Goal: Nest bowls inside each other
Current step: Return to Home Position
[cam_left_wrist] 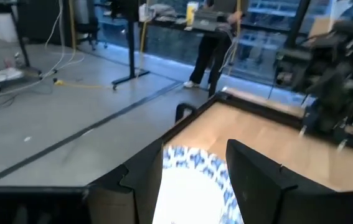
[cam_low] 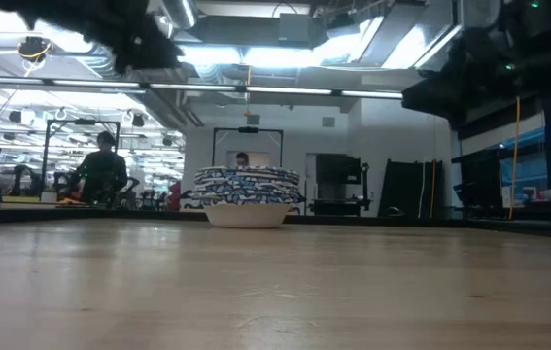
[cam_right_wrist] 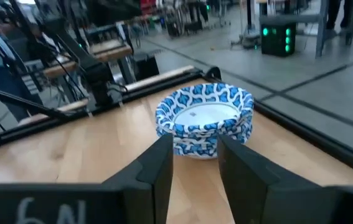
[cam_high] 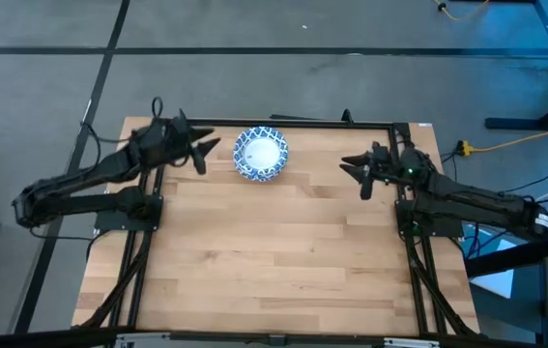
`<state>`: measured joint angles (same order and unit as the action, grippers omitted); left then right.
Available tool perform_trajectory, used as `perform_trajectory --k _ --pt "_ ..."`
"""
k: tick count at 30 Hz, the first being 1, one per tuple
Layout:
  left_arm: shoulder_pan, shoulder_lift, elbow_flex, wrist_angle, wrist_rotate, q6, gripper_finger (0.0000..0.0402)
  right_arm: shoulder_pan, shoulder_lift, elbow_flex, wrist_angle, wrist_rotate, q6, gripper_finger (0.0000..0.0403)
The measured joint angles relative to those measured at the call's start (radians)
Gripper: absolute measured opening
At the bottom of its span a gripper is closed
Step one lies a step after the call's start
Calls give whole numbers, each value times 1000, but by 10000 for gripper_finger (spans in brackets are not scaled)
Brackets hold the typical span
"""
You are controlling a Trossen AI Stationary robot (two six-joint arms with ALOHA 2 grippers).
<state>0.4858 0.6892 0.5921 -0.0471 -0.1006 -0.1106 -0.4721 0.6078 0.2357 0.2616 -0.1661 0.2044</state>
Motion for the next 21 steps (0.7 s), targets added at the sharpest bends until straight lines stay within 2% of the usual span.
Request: perform_trajectory --k 3,8,14,21 --pt "-55 -66 -101 21 -88 -13 170 7 -67 -59 30 0 5 126" --pt "-125 -135 -275 166 -172 -23 170 26 -150 -143 35 0 25 126" --pt "-147 -175 -426 267 -178 -51 170 46 -224 -225 77 0 27 126" --pt "-148 -202 -530 333 -146 -106 170 46 -246 -229 34 15 26 126"
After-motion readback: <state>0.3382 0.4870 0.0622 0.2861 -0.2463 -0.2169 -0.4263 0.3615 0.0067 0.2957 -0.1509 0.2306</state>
